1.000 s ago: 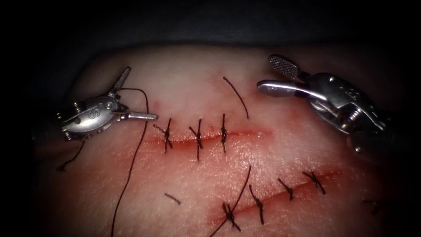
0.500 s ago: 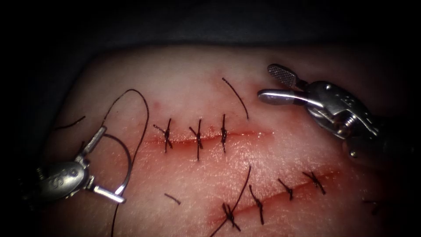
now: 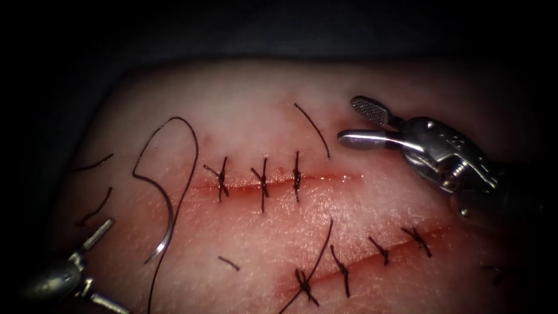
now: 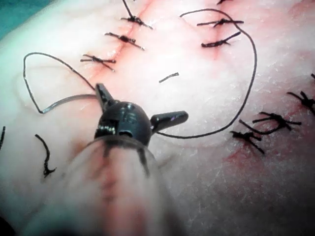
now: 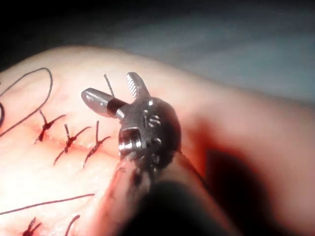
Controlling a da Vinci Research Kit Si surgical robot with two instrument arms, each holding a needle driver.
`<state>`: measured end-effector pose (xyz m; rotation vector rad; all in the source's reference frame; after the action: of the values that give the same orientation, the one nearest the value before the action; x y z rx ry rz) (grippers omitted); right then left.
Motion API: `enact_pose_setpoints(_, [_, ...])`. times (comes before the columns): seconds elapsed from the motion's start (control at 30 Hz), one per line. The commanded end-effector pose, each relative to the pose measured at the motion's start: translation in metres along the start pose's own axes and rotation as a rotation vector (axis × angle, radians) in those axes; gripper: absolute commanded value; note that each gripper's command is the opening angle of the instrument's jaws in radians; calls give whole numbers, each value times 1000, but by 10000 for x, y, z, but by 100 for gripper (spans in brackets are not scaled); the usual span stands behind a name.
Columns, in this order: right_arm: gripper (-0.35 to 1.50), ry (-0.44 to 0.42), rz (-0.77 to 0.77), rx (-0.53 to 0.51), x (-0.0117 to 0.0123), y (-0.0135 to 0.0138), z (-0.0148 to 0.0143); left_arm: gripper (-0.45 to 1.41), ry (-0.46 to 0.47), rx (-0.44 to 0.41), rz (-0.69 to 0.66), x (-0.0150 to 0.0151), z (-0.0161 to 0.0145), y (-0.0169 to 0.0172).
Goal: Wound Closure
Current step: Pick up thread with left hand
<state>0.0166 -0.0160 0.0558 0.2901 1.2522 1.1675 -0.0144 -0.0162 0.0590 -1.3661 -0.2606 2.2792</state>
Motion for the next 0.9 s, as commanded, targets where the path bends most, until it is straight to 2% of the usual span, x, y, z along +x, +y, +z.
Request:
enact_pose_setpoints(0.03, [113,3,-2,4,2,-3,10,104,-11,-16,-24,3,22,5])
enact_pose_setpoints(0.1, [113,3,-2,4,2,-3,10,106,-16,-37,-55,7,51,21])
enact_pose_setpoints(0.27, [109,2,-3,3,1,-4,11,106,7,-75,-140,25,99,41])
enact_pose_setpoints(0.43, [108,-4,-4,5,0,-5,9,104,36,-150,-181,33,116,57])
enact_pose_setpoints(0.53, [106,-4,-5,4,-1,-6,10,101,43,-165,-177,34,123,61])
enact_pose_setpoints(0.67, [106,-2,-7,3,-3,-7,11,79,43,-181,-169,29,138,65])
enact_pose_setpoints(0.73, [106,-5,-8,4,-3,-7,11,61,36,-190,-163,27,146,66])
enact_pose_setpoints(0.77, [106,-5,-8,4,-4,-8,11,12,26,-202,-156,24,154,66])
enact_pose_setpoints(0.8, [106,-5,-8,4,-4,-8,11,-11,31,-215,-154,23,157,65])
enact_pose_setpoints(0.83, [106,-5,-8,4,-4,-8,10,-43,36,-233,-157,22,159,64])
enact_pose_setpoints(0.9, [104,-5,-8,5,-3,-10,9,-45,47,-265,-156,25,161,56])
